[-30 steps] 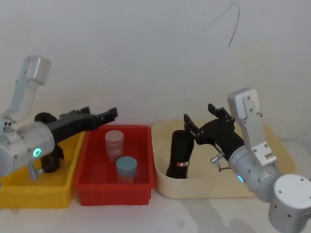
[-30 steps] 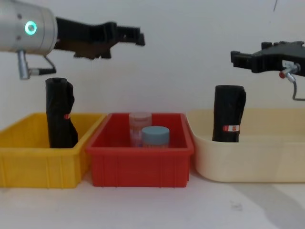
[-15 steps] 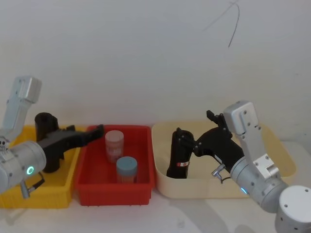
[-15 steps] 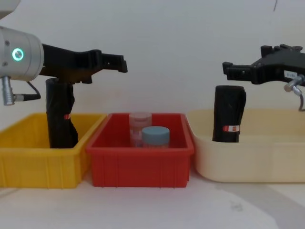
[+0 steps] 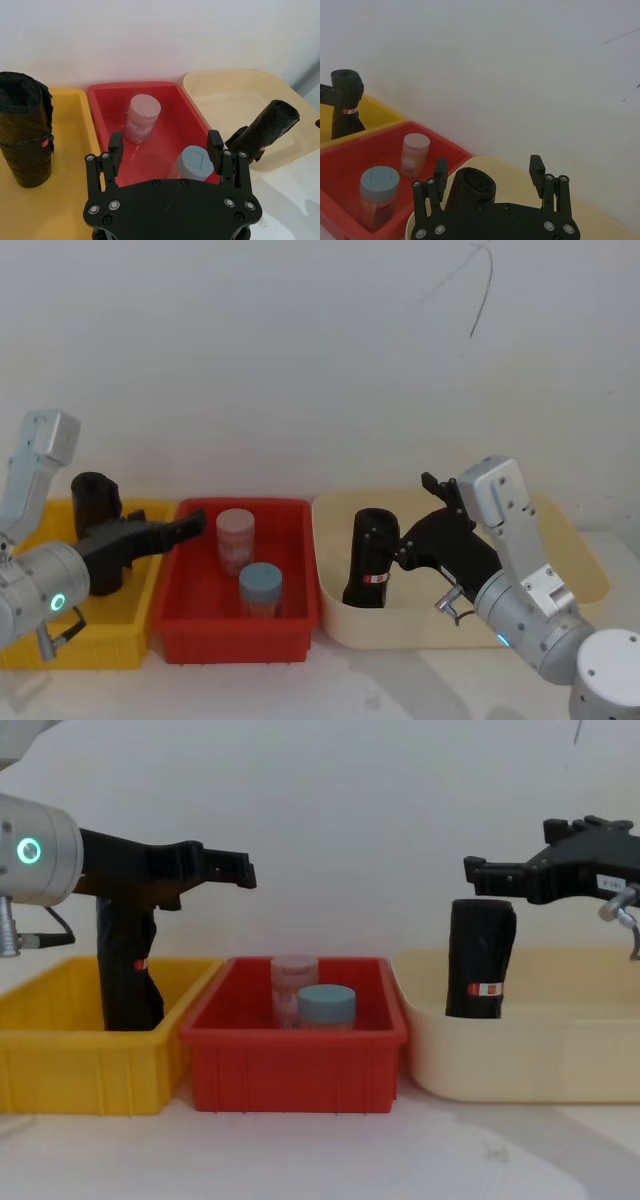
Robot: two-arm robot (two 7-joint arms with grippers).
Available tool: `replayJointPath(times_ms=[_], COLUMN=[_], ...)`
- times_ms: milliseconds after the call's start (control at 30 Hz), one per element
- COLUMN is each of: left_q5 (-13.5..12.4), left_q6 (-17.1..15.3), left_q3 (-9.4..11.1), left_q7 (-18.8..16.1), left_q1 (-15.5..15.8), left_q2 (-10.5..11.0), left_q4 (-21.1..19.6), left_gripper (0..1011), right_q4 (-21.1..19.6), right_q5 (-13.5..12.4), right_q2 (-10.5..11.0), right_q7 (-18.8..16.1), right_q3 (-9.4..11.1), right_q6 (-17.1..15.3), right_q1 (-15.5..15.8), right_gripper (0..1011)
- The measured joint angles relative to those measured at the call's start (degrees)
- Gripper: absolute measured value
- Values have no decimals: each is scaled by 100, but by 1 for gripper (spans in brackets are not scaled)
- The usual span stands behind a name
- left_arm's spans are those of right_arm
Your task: Pick up the garbage bag with the one hand and transfer it to the other hand.
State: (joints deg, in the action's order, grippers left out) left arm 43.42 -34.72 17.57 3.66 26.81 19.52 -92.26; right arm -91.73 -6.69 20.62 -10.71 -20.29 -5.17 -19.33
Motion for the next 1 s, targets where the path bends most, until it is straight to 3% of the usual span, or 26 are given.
replayJointPath(times_ms=[500, 833, 1000], left_q5=[-1, -1, 0], left_q6=[-11, -13, -13], left_q3=[-12, -18, -18], left_q7=[-61, -72, -75], left_q1=[-47, -56, -59], left_q2=[8, 8, 9], left_q4=[-25, -31, -33], left_gripper=[1000, 1000, 1000], right_q4=[-123, -239, -258], right_q5=[-17, -119, -195], right_q2=[137, 140, 68], right_q7=[-587, -977, -1042], right_q3=[-188, -346, -388], right_q6=[-121, -450, -791], right_q1=[-50, -158, -245], right_gripper=[999, 1000, 1000])
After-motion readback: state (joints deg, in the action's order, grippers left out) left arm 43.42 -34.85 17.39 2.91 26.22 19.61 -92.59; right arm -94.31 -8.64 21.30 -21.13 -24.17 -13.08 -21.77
